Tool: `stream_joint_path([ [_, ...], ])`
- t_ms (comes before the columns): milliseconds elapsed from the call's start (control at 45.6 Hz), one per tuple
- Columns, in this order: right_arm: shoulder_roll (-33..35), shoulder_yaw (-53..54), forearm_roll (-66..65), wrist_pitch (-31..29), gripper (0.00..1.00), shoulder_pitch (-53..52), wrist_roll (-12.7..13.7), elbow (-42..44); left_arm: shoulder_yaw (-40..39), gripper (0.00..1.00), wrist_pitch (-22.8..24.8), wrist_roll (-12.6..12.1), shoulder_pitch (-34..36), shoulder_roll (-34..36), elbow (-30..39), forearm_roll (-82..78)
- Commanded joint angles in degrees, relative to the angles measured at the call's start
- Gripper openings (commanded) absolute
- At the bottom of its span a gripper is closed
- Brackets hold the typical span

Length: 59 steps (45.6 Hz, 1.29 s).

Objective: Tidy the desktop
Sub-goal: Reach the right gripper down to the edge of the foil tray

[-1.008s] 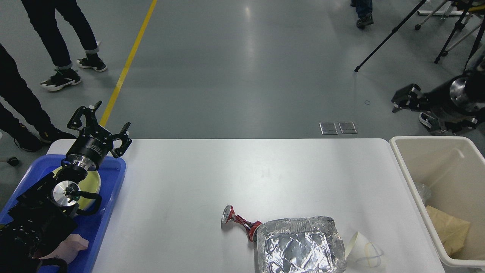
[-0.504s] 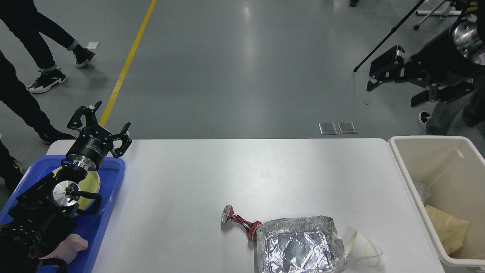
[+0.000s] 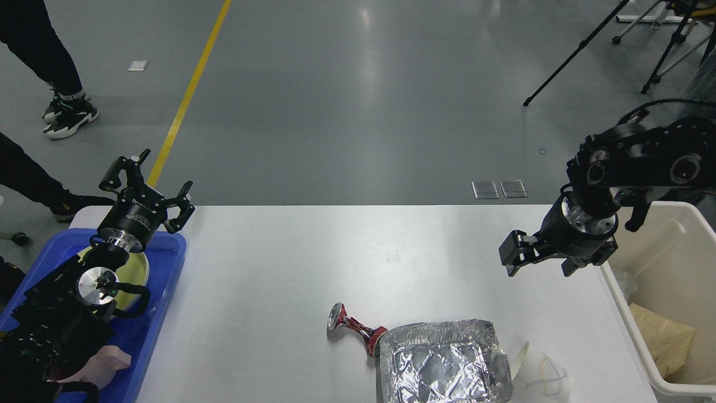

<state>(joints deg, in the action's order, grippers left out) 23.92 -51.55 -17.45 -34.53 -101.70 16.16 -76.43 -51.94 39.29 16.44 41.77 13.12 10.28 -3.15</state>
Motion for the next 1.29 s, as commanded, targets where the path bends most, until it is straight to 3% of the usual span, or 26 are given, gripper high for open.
stream_joint_path([
  [0,-2.04,2.42,-1.09,1.3,0.94,6.24,0.18,0.32,-0.01,0.96,0.0,0.0,-0.02,-0.03,0.0,-0.01],
  [175,-6.34,3.92,-2.15,7.45,0.95,15.99,0.45,7.07,-0.01,0.96,0.0,0.0,-0.02,-0.03,0.0,-0.01],
  [373,-9.94,4.0,-2.15,8.42,0.95,23.65,0.45,13.23,-0.01,0.96,0.0,0.0,-0.02,-0.03,0.0,-0.01],
  [614,-11.09,4.88,-2.23,9.03,0.93,26.38,0.45,14.12,-0.01,0.96,0.0,0.0,-0.02,-0.03,0.0,-0.01],
  [855,-11.09,4.88,-2.15,16.42,0.89,27.7,0.36,13.85,-0.09,0.96,0.0,0.0,-0.02,-0.03,0.0,-0.01],
  [1096,-11.09,4.97,-1.88,15.89,0.12,28.05,0.45,13.5,-0.09,0.96,0.0,0.0,-0.02,-0.03,0.0,-0.01],
  [1162,-11.09,4.97,-1.88,15.89,0.0,28.31,0.45,13.5,-0.09,0.96,0.0,0.0,-0.02,-0.03,0.0,-0.01],
  [1271,-11.09,4.97,-1.88,16.07,0.0,28.75,0.45,13.68,-0.09,0.96,0.0,0.0,-0.02,-0.03,0.0,-0.01],
])
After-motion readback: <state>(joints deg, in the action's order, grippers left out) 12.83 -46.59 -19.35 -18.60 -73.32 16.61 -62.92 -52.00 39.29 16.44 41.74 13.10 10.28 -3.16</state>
